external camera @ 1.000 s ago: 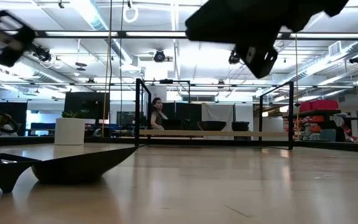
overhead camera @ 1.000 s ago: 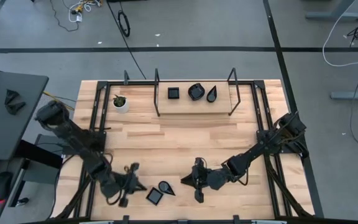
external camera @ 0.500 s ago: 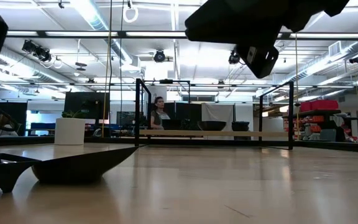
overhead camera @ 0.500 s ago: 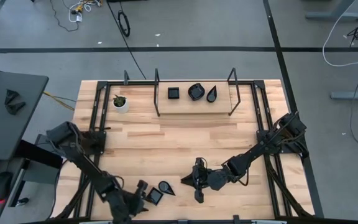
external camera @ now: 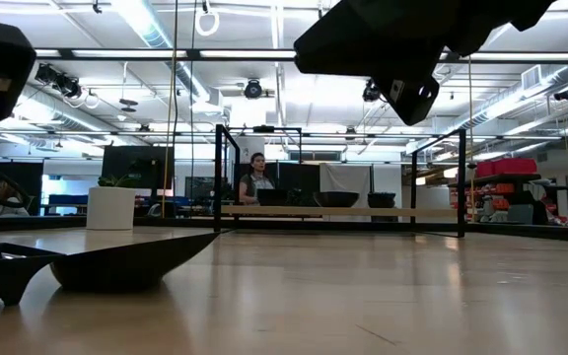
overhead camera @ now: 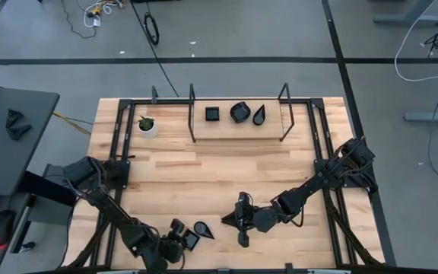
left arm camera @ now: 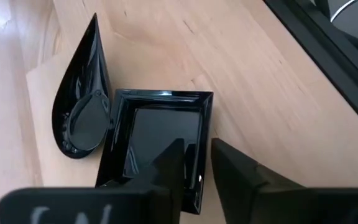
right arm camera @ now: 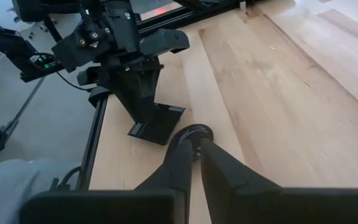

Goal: Pick & Place Mini shaped plates
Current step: Stack the black square bowl on top of the other black square bowl on the shelf

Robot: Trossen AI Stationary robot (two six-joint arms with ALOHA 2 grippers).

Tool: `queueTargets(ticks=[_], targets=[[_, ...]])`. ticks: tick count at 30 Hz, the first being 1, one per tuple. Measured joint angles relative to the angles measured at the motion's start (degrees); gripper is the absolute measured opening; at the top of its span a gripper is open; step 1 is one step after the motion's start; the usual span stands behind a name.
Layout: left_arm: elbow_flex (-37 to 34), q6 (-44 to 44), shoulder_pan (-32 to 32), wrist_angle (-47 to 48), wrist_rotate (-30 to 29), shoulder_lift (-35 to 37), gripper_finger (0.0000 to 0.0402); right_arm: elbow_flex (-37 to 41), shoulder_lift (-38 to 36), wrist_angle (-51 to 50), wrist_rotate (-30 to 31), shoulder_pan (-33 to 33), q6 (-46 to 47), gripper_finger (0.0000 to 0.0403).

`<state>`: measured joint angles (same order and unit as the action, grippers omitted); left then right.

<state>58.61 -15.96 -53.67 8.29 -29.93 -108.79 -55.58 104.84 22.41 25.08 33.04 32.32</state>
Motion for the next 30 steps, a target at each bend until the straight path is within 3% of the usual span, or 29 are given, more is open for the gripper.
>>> queueTargets(ticks=[12,26,30], targets=[[2.3,-1.0,0.0,2.9,0.3,0.0,0.0005,0.0,0.0,-0.8,0.0,0.0,-1.4,0.0039],[4.0,-2.8,0.3,4.5,0.2,0.1,0.0009,0.0,0.0,-2.6,2.7,0.0,-1.4,0.0039],[4.4,-1.8,0.3,6.1,0.0,0.1,0.0044,0.0,0.0,-2.5,3.2,0.0,-1.3,0.0039]])
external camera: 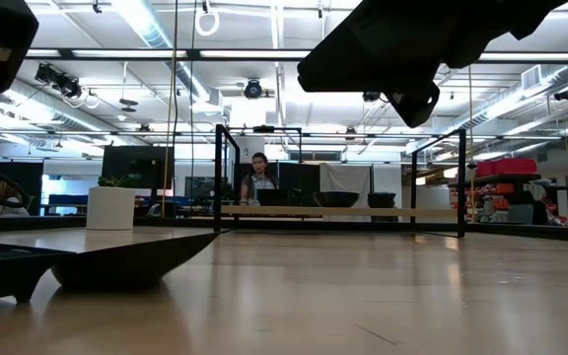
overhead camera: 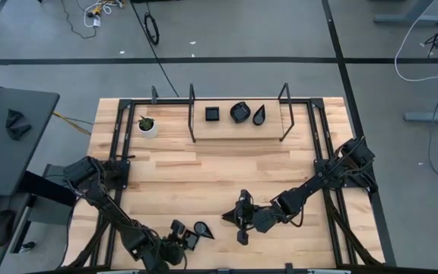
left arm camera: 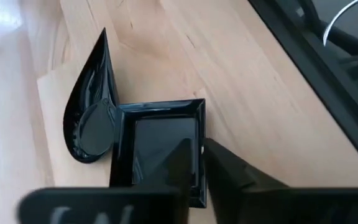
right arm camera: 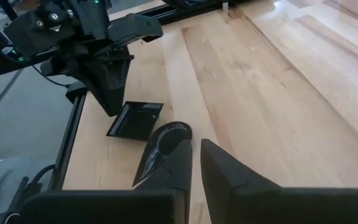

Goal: Pick & Place Mini shaped plates
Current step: Stack the black square bowl on top of the other black square bowl on the shelf

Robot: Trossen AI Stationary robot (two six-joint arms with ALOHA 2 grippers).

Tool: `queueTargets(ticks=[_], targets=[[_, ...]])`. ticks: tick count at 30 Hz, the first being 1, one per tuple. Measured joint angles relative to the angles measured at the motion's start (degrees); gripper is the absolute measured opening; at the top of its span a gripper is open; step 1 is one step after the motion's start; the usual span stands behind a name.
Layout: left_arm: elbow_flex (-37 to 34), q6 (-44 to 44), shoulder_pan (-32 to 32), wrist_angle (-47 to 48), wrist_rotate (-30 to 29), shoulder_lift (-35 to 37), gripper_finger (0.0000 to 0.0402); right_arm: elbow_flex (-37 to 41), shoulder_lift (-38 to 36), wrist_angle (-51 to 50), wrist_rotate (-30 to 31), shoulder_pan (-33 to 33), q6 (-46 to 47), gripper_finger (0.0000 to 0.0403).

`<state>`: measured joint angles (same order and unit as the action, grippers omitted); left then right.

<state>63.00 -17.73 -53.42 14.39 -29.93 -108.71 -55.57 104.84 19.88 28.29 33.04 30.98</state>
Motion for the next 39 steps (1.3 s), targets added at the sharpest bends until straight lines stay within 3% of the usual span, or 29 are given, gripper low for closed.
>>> queueTargets(ticks=[6,10,21,33,39], targets=[[0.0,0.4,0.4,0.3,1.7,0.0,0.0136,0.0,0.0,0.0,0.0,0.0,0.0,0.0039],[0.0,0.5,1.0,0.4,3.3,0.0,0.0161,0.0,0.0,0.0,0.0,0.0,0.0,0.0039],[-1.0,0.3,1.3,0.0,4.3,0.0,0.0076,0.0,0.0,0.0,0.8,0.0,0.0,0.0039],[-1.2,0.4,1.5,-0.5,4.5,-0.1,0.0065,0.0,0.0,-0.3,0.8,0.0,0.0,0.0039],[-1.2,0.4,2.6,-0.5,6.7,-0.1,0.0029,0.0,0.0,-0.2,0.8,0.0,0.0,0.0039]])
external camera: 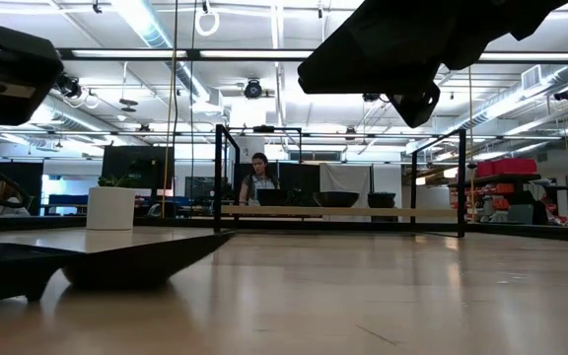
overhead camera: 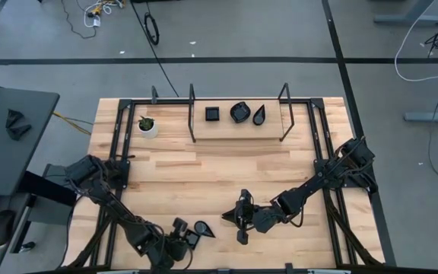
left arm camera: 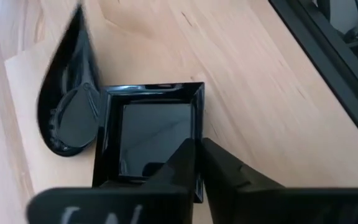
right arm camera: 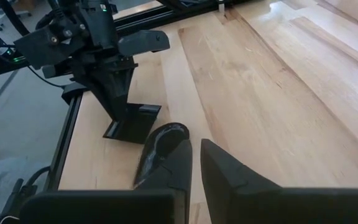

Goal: Pick & Place Mini shaped plates
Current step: Stack the black square bowl on top of the other black square bowl on the shelf

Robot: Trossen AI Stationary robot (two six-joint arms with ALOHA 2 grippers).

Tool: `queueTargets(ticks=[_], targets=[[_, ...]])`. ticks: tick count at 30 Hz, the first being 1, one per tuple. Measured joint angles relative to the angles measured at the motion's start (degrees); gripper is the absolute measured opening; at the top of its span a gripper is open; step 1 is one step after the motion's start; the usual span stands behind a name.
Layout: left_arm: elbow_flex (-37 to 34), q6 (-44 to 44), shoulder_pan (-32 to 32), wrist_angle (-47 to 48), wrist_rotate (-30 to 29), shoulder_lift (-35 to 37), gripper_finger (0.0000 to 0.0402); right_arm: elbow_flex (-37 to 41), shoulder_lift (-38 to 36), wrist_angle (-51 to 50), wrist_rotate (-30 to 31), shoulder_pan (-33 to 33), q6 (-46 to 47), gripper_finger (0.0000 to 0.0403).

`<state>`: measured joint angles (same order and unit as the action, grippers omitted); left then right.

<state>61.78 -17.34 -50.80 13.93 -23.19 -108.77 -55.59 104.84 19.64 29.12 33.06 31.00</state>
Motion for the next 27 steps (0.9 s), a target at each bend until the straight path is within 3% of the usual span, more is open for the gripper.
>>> queueTargets(ticks=[3,10,19,27], targets=[[0.0,0.0,0.5,0.0,0.3,0.0,0.0009,0.0,0.0,0.0,0.0,0.0,0.0,0.0039],[1.1,0.0,0.4,2.0,-1.6,1.4,0.0005,0.0,0.0,0.0,0.0,0.0,0.0,0.0039],[8.2,0.1,1.5,14.8,-6.6,9.3,0.0003,0.0,-0.1,0.1,-2.3,1.9,-0.1,0.0039],[13.2,3.6,11.1,25.7,-10.3,11.8,0.0002,0.0,-0.4,-5.1,-3.8,9.3,1.0,0.0039]])
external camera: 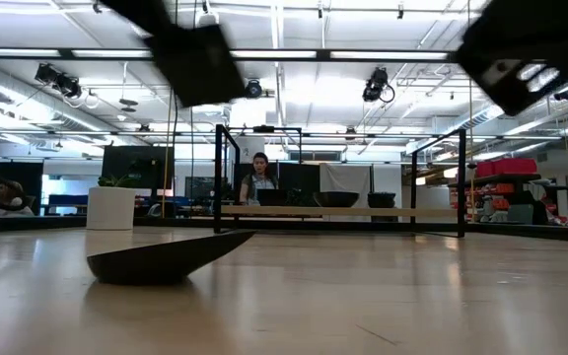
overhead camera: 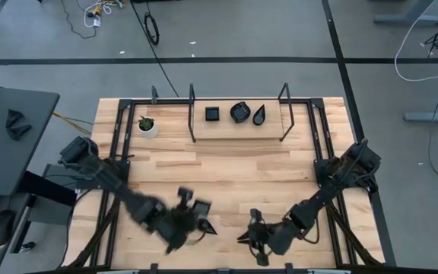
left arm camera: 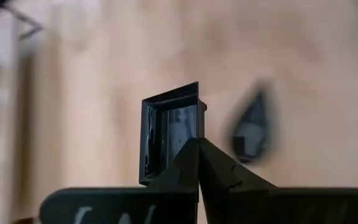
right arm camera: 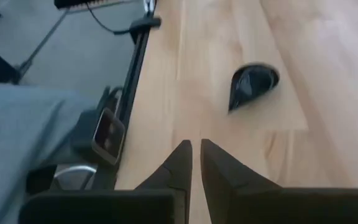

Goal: Pick & Place Mini shaped plates
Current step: Stack the black square bowl on top of the other black square bowl on the shelf

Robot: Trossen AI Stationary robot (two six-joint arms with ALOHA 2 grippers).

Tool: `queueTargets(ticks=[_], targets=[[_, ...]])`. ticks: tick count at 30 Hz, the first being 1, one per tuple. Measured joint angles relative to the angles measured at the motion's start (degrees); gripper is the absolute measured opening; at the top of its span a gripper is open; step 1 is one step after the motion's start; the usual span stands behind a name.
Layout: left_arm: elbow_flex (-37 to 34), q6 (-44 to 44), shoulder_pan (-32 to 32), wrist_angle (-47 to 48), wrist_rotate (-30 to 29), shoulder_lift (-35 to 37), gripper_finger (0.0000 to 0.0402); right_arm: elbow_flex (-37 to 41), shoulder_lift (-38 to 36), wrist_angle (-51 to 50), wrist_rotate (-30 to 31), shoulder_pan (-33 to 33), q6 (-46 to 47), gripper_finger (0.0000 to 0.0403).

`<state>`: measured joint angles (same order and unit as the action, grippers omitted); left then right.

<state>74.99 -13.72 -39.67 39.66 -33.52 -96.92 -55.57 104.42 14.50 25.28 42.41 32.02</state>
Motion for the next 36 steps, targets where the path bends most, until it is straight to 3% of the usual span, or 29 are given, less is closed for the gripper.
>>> queueTargets(ticks=[6,12,18,27,36], targets=[[3.2,12.6,17.0,-5.0,0.1,-0.1,0.0002,0.0,0.0,-3.2,7.4,2.0,2.0,0.0039],[4.3,23.5,34.7,-9.9,0.7,-0.2,0.0002,0.0,0.0,-3.9,8.3,1.5,1.8,0.0039],[2.8,29.7,47.4,-13.0,1.0,-0.2,0.0001,0.0,0.0,-4.5,8.3,1.5,1.8,0.0039],[-3.3,49.5,54.2,-24.5,5.5,-1.0,0.0001,0.0,0.0,-4.4,8.4,1.5,1.8,0.0039],[-3.5,50.5,58.2,-28.1,7.9,-4.6,0.0001,0.0,0.0,-4.7,8.8,0.9,1.6,0.0039]])
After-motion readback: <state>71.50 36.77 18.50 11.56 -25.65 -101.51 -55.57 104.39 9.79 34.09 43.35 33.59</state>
